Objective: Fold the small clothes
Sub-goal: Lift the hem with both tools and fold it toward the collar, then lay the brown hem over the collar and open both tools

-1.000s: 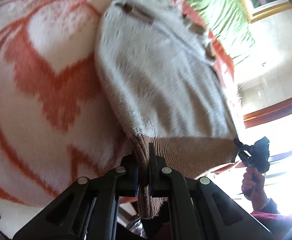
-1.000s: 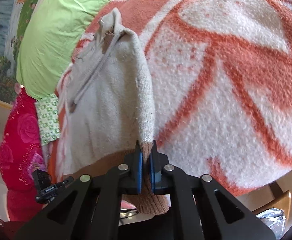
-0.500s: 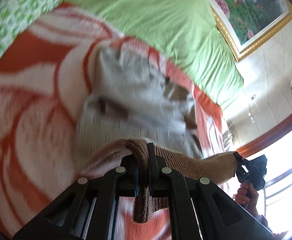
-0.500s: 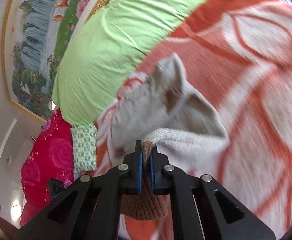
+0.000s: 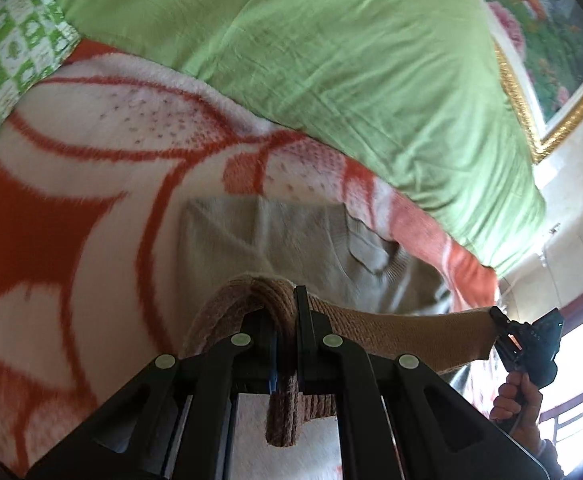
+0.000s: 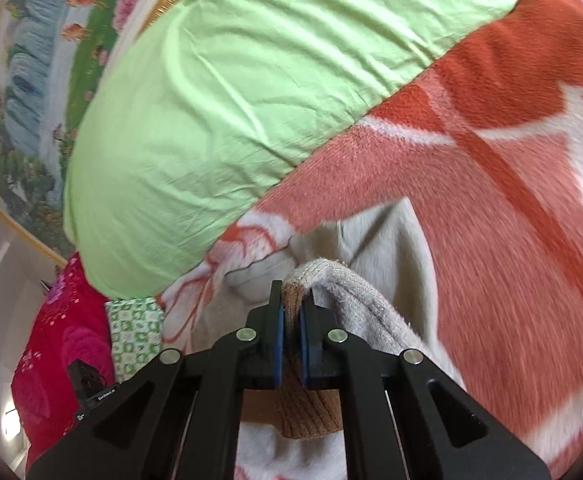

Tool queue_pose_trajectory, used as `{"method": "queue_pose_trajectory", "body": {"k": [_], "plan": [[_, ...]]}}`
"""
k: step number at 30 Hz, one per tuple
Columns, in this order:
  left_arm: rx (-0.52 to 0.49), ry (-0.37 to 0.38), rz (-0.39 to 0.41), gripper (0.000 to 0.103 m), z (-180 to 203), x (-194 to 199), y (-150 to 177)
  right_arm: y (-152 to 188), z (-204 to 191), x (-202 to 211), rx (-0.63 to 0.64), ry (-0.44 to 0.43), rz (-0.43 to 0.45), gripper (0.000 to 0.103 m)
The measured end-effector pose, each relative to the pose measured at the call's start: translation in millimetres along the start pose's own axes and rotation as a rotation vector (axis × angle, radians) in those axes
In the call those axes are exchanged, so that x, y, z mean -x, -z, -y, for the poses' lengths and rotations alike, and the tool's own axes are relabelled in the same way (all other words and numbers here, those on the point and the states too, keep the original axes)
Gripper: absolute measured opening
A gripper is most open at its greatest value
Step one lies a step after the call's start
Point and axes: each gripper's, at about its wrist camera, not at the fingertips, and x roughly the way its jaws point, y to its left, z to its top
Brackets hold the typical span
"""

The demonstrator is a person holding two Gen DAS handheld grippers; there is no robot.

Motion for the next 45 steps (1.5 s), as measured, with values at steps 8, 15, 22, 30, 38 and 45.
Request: {"method": "queue_pose_trajectory", "body": {"k": [8, 15, 22, 30, 38, 45], "plan": [[0.042, -0.074, -0.075, 0.004, -23, -82, -27, -27, 36, -72, -0.011, 0.126, -0.08, 0.007], [0.101, -0.054, -0.087, 0.009, -41, -105, -25, -31, 55, -89, -0.074, 0.138, -0.108, 0.009], [0.093, -0.005, 0.003, 0.034, -36, -54, -25, -39, 45, -61, -0.127, 0.098, -0.093, 0.024], [-0.07, 0.137, -0.074, 0.035, 14, -27, 19, -17, -3, -13, 0.048, 0.018, 0.001, 0.059], [-0.335, 0.087, -0.302, 0.04, 89, -113, 74, 69, -61, -114, 0.496, 0.146, -0.419, 0.057], [-0.24, -0.027, -0.208, 0.031, 67, -148, 7, -10, -39, -138, 0.43, 0.306, -0.201, 0.055]]}}
